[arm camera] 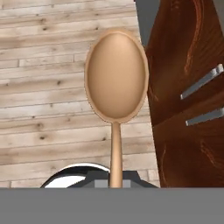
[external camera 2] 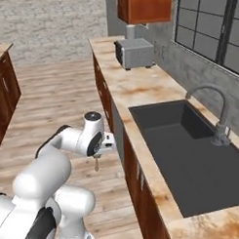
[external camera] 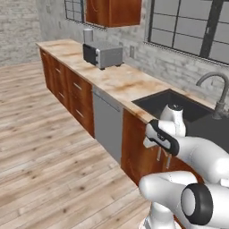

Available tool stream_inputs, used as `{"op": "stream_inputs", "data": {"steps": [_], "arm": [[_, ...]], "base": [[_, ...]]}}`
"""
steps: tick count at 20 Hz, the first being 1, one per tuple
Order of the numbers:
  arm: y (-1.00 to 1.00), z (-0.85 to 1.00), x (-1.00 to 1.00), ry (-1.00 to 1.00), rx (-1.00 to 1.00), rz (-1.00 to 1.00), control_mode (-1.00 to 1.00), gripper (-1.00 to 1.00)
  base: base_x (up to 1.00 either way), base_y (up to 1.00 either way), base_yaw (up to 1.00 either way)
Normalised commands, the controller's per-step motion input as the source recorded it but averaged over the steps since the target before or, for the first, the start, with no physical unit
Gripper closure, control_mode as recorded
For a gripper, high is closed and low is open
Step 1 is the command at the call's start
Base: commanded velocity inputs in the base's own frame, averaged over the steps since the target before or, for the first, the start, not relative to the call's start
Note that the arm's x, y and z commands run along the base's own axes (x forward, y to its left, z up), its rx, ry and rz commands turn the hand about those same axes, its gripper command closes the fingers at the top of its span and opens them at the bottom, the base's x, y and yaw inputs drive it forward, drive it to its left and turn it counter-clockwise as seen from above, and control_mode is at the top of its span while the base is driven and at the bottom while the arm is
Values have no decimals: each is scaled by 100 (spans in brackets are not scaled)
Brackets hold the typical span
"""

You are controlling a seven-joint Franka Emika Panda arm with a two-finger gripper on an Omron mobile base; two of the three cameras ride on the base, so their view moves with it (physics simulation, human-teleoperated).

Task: Take the fork and place it on the left side of the plate. Then take the spoon and place it on the right side of the plate. Make sure they're directly next to the plate.

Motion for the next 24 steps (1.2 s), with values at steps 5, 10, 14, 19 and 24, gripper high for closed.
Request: {"op": "stream_inputs", "data": {"steps": [5, 10, 14, 19, 24], "arm": [[0, 0, 0, 0, 0, 0, 100, 100], [0, 0, 0, 0, 0, 0, 100, 100], [0, 0, 0, 0, 0, 0, 100, 100], [0, 0, 0, 0, 0, 0, 100, 100], [0, 0, 0, 0, 0, 0, 100, 100]], "base": [[74, 31, 27], [62, 27, 42], [68, 28, 37], [90, 24, 21], [94, 23, 18]]}}
